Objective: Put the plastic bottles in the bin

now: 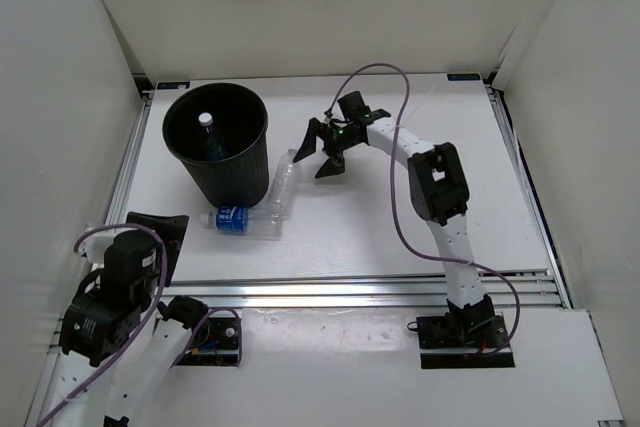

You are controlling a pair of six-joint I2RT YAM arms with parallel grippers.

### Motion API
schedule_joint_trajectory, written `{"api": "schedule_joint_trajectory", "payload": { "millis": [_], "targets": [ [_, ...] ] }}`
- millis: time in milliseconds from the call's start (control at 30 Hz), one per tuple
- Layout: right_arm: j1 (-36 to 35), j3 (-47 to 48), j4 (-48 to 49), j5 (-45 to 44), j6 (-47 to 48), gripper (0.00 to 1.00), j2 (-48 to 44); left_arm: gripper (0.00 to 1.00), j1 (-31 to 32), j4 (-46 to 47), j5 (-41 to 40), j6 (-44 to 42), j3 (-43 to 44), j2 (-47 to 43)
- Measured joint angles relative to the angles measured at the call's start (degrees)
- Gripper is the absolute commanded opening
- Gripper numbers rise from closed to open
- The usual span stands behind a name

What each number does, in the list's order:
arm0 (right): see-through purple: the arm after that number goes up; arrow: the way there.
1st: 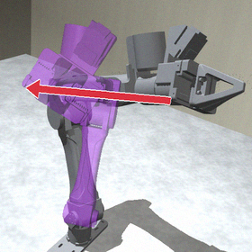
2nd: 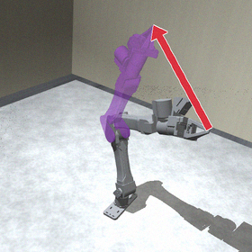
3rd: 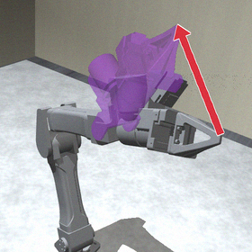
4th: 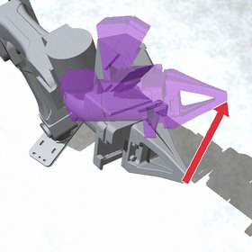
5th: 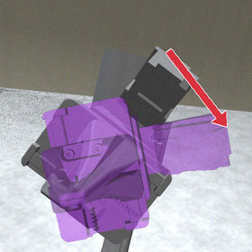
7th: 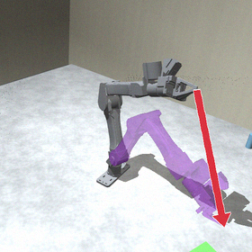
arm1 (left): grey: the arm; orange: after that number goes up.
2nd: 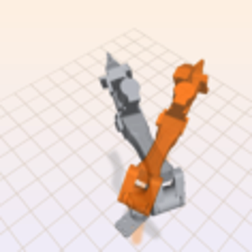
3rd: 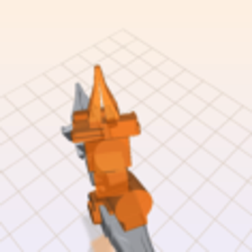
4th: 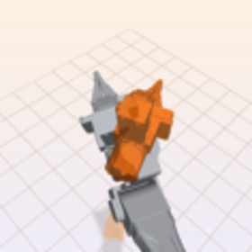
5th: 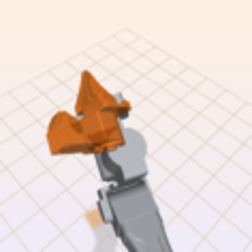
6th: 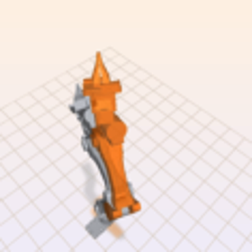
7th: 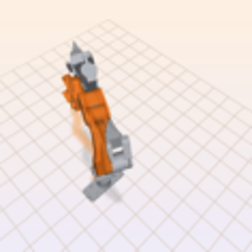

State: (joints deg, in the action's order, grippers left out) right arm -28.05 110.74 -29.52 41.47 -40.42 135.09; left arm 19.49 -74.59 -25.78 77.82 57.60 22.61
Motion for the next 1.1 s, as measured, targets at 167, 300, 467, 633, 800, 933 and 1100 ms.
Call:
{"api": "schedule_joint_trajectory", "payload": {
  "millis": [167,300,467,633,800,933,1100],
  "targets": [
    [-2.36,7.93,1.46,2.86,-1.86,1.0,7.45,1.0,0.0,-1.77,0.15,4.57,0.0,-4.24],
    [-3.17,10.58,2.14,5.7,-4.76,1.0,11.8,1.0,0.0,-1.95,0.42,6.32,-0.26,-4.35],
    [-3.65,13.84,2.73,7.06,-6.05,0.86,14.12,1.0,0.0,-2.05,0.76,7.96,-1.09,-4.35],
    [-4.24,14.27,3.17,8.17,-7.15,0.44,15.93,1.0,0.0,-2.21,0.92,9.51,-3.32,-4.35],
    [-3.48,7.26,4.96,8.74,-6.25,0.36,12.35,1.0,0.0,-2.19,1.07,9.97,-4.68,-4.61],
    [-1.2,-7.39,2.89,5.27,-3.15,0.32,1.64,1.0,0.0,-1.01,1.05,8.61,-6.32,-4.74],
    [2.56,-17.9,-4.28,-2.34,-0.28,0.29,-16.22,1.0,0.0,7.37,2.27,6.19,-13.46,-3.58]
  ]
}}
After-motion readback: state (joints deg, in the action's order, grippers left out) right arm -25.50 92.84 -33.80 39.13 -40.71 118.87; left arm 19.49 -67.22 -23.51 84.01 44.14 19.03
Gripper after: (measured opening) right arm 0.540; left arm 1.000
